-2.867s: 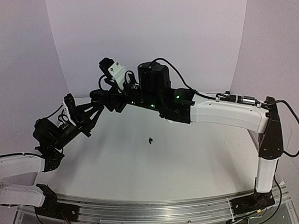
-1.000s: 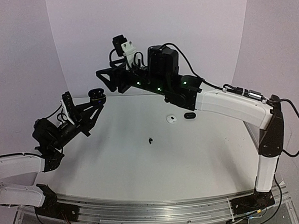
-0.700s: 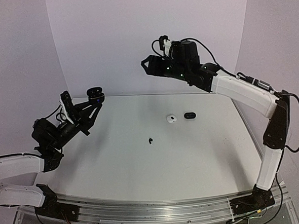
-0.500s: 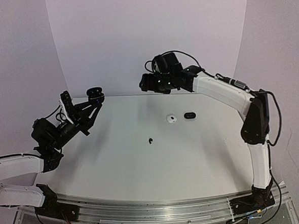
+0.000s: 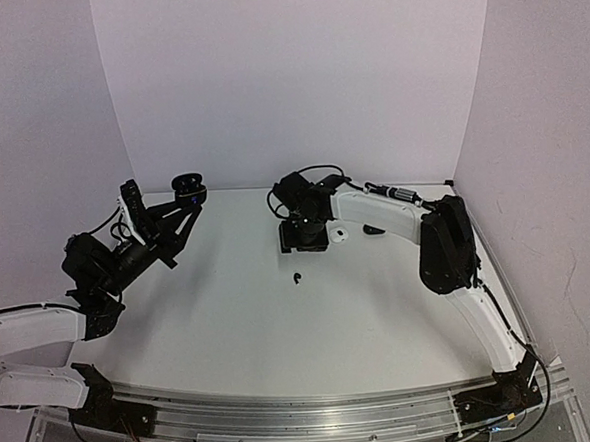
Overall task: Insert the wireless bluetooth earbuds into the charging case
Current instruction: Pick up the left earbud from the center of the board.
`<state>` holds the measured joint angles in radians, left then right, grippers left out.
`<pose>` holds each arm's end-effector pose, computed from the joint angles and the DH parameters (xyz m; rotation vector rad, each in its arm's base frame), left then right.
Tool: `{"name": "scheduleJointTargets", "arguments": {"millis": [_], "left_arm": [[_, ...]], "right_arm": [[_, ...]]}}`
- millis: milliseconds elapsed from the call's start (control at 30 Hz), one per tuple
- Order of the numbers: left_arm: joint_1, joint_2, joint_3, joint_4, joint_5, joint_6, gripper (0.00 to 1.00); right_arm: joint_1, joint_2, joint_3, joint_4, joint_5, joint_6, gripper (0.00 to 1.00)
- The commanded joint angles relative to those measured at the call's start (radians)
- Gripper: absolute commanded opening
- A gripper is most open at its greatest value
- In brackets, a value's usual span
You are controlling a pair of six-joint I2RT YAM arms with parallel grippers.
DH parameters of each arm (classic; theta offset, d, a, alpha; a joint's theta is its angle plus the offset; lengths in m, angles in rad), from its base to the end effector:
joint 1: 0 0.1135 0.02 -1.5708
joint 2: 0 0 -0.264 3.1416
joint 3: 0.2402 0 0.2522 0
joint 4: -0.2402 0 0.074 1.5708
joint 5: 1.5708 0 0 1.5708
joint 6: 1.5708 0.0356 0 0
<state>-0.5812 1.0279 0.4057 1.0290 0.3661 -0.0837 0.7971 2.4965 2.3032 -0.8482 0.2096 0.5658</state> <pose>0.1736 -0.1293 0.2880 0.6143 1.0655 -0.7944 0.3811 0.3795 0.1901 -0.2257 2.5838 0.2308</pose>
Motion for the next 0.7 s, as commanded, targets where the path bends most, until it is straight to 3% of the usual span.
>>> {"name": "scheduleJointTargets", "arguments": {"millis": [0, 667], "left_arm": [[0.004, -0.005, 0.032, 0.0, 0.012, -0.007, 0.0], [0.004, -0.002, 0.038, -0.01, 0.02, -0.001, 0.0]], "right_arm": [[0.013, 0.045, 0.045, -0.058, 0.017, -0.003, 0.6], [0.063, 0.121, 0.042, -0.117, 0.038, -0.046, 0.39]]}}
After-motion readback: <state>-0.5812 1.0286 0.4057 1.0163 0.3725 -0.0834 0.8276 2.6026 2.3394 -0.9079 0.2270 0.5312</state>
